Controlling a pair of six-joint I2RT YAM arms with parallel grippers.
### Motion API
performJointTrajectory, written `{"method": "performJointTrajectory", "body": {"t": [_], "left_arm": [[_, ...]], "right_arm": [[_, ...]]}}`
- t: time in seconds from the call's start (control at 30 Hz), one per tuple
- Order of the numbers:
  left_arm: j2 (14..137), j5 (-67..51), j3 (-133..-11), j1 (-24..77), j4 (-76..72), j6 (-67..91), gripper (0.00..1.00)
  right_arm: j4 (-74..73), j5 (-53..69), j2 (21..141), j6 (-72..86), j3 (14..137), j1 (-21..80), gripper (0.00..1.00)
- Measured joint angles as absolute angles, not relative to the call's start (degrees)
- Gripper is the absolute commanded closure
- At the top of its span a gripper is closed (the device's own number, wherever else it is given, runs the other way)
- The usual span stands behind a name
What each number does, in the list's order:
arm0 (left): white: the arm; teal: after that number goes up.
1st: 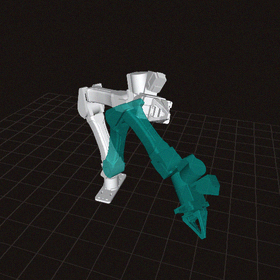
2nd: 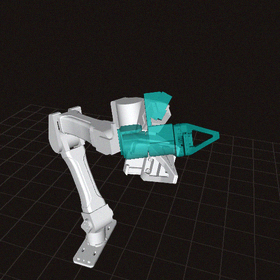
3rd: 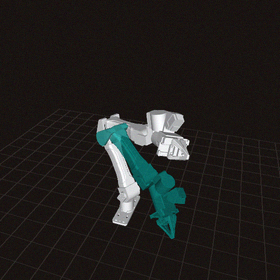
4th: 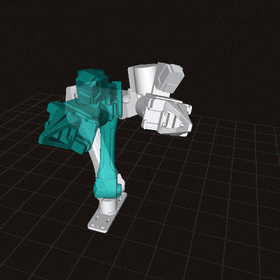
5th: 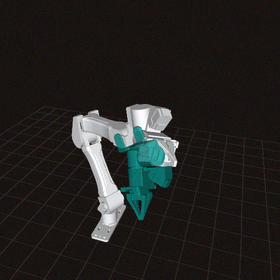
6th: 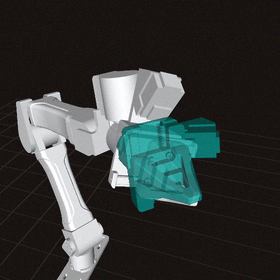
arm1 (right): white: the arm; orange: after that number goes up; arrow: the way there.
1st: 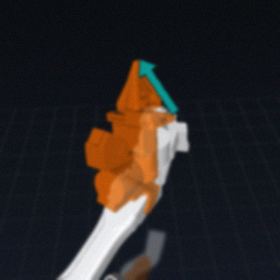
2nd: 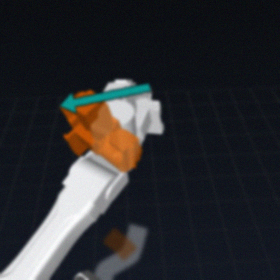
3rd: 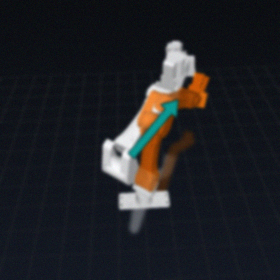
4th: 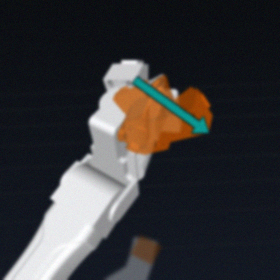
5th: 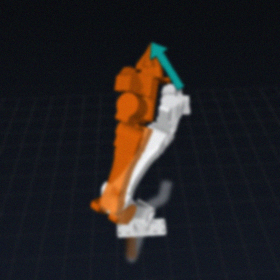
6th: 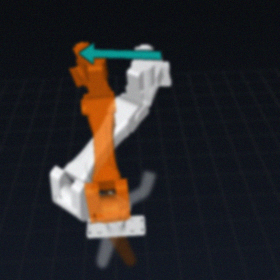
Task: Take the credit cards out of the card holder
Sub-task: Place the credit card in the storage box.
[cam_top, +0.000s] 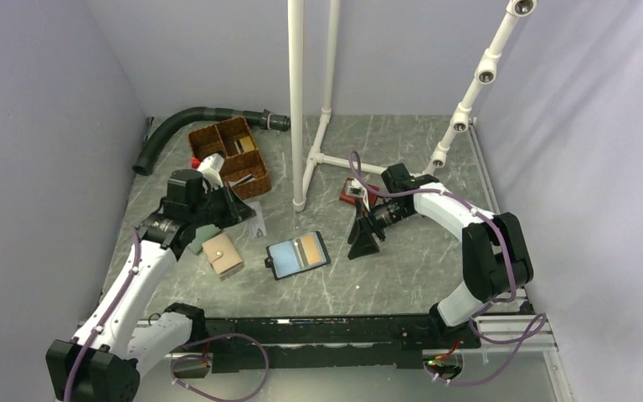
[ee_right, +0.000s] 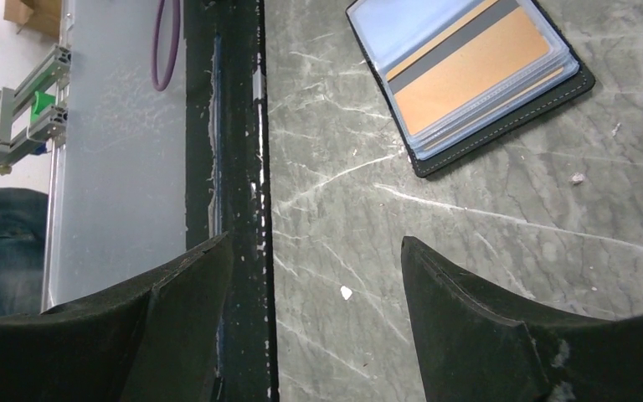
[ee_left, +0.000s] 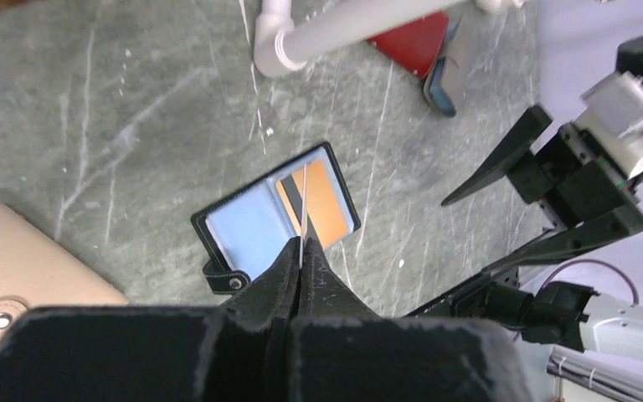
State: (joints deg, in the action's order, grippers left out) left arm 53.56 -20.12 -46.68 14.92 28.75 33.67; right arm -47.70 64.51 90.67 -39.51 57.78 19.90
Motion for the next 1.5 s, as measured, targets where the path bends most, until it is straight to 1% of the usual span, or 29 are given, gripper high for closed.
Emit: {"method": "performJointTrajectory", "body": {"t": [0.27, 0.47, 0.7, 1.1, 1.3, 1.4, 1.5], "left_arm": [[58.4, -24.3, -50.3, 7.5, 26.0, 34.6, 1.0], [67.0, -27.6, -55.5, 1.8, 23.6, 35.6, 1.0], [79.1, -29.3, -65.4, -4.2, 20.9, 36.5, 1.0], [101.7, -34.8, -87.3, -8.0, 22.5, 35.1, 1.0], [108.0, -36.0, -95.1, -8.2, 26.2, 33.0, 1.0], [111.2, -36.5, -99.1, -8.2, 27.1, 31.8, 1.0], [111.6, -36.8, -99.4, -8.2, 27.9, 30.8, 1.0]], "right_arm": [[-47.5, 64.6, 88.2, -39.6, 56.5, 19.2, 0.23], [-47.5, 65.1, 87.9, -40.1, 56.5, 18.1, 0.24], [-47.5, 65.3, 87.8, -41.0, 56.5, 18.0, 0.23], [-49.5, 66.6, 88.2, -43.4, 58.2, 17.0, 0.24], [-50.9, 66.8, 89.7, -44.8, 59.3, 16.9, 0.25], [-51.7, 67.0, 90.7, -45.5, 59.8, 16.9, 0.29], [-52.7, 66.8, 91.5, -46.0, 60.7, 16.9, 0.31]]}}
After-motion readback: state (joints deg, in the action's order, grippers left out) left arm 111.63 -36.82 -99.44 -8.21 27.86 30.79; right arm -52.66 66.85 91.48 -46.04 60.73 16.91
